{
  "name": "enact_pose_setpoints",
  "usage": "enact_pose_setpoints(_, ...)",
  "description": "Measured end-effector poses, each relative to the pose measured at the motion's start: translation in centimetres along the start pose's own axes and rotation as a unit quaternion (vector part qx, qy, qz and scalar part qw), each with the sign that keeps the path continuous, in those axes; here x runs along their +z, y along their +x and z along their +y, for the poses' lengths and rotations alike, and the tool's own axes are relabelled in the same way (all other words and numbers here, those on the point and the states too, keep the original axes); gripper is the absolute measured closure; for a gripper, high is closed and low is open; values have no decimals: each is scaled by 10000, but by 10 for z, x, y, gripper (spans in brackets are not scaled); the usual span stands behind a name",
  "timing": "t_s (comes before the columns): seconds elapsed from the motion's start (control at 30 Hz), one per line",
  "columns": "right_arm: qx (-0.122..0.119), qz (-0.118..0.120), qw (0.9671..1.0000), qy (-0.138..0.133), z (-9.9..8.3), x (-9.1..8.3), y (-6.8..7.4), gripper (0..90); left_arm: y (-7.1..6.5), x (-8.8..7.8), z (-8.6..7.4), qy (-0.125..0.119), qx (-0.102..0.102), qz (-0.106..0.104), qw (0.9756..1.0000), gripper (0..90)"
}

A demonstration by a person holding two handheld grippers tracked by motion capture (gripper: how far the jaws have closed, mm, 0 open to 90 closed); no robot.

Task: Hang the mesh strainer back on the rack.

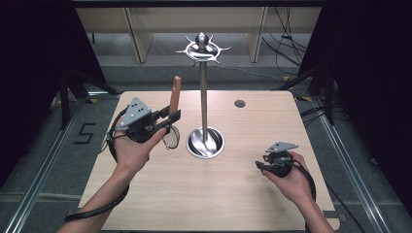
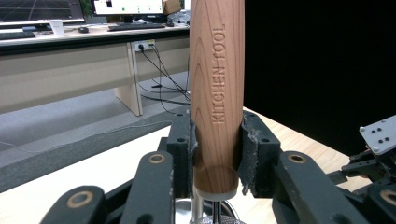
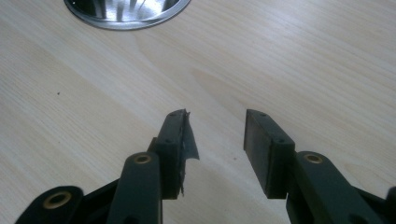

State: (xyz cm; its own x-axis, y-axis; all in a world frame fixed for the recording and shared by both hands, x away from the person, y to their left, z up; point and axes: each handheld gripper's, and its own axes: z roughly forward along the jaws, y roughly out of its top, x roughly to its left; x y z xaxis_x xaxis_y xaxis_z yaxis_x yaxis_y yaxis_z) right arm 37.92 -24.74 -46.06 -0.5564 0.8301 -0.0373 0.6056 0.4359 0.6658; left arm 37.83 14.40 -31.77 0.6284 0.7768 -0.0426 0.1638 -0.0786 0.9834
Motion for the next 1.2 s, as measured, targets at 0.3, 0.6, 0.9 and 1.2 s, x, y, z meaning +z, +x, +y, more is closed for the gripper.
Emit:
enact_pose_setpoints(0.3,29,8,10000,11,0,0,0,601,-3,5,4,-109,211,126,9996,675)
enact_pose_setpoints(0.6,80,25,10000,52,0,-1,0,600,-7,7,8,-197,253,145,9994,675)
enact_pose_setpoints(0.9,82,27,9999,53,0,-1,0,600,-8,10,13,-268,241,140,9993,675)
enact_pose_setpoints(1.2,4,4,10000,7,0,0,0,601,-10,14,15,-340,226,162,9990,675)
